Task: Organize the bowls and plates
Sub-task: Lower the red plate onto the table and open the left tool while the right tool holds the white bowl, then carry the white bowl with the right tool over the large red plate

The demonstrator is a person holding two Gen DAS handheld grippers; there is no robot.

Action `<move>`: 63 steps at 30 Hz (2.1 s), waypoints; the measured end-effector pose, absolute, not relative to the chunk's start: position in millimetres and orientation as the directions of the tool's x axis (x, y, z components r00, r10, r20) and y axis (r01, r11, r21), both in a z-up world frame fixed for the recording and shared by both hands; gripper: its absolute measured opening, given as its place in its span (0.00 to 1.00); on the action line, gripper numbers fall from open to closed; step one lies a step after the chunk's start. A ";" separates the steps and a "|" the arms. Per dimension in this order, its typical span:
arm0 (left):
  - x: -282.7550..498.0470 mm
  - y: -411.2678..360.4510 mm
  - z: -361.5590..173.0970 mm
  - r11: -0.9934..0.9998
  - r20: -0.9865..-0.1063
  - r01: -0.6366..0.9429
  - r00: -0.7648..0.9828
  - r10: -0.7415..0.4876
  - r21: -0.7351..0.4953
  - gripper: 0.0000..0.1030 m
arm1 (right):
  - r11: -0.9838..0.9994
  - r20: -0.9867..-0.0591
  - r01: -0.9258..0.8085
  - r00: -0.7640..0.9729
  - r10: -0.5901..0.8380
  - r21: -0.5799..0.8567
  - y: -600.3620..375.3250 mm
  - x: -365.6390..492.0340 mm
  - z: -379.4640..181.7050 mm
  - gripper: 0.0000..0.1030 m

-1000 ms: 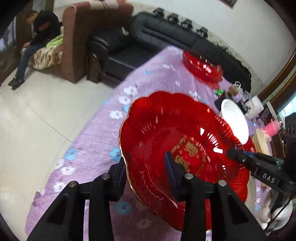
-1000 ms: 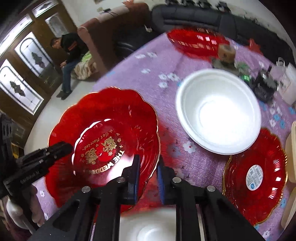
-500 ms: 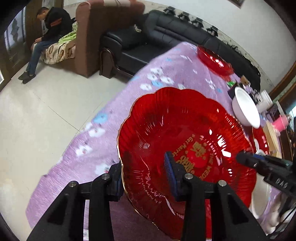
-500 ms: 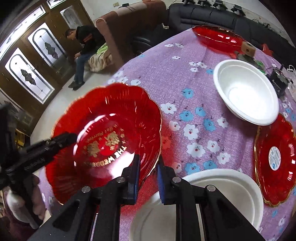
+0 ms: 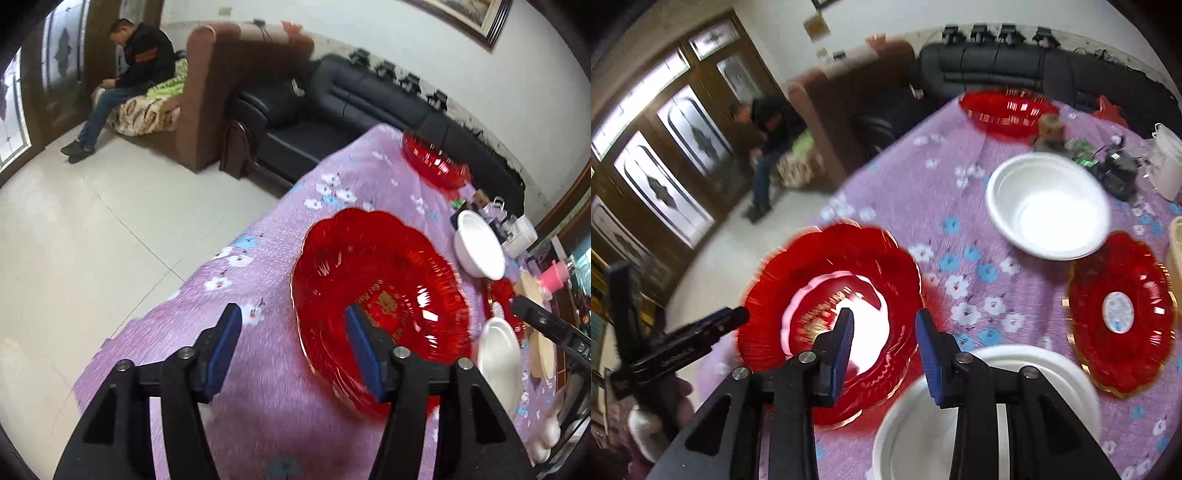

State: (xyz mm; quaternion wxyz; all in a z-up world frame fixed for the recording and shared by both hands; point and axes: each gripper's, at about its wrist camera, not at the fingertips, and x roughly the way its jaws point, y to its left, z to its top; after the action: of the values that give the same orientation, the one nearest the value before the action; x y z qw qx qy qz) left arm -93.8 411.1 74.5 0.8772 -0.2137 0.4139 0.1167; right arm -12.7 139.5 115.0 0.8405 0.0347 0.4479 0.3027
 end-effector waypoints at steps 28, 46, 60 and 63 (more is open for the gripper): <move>-144.1 251.1 89.2 0.975 -0.738 -0.052 0.662 -0.129 -0.217 0.77 | 0.851 -0.802 -0.215 0.288 0.523 0.478 -8.9 -65.9 49.5 0.14; -56.9 180.8 37.9 0.970 -0.839 0.015 0.499 -0.216 -0.241 0.76 | 0.861 -0.765 -0.208 0.397 0.507 0.463 -31.9 -64.3 54.9 0.37; -44.8 184.0 21.2 0.937 -0.840 -0.025 0.452 -0.299 -0.347 0.76 | 0.820 -0.681 -0.109 0.502 0.533 0.562 -60.1 -54.1 42.5 0.55; -36.3 176.5 16.7 0.932 -0.843 -0.019 0.434 -0.318 -0.361 0.76 | 0.832 -0.698 -0.141 0.481 0.531 0.537 -48.3 -52.1 37.9 0.55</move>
State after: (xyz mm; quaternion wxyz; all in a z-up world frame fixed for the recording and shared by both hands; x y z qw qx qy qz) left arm -36.3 176.5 16.7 0.8315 -0.1606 0.5241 -0.0899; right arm -52.1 -48.3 37.9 0.8347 0.2085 0.4683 0.2012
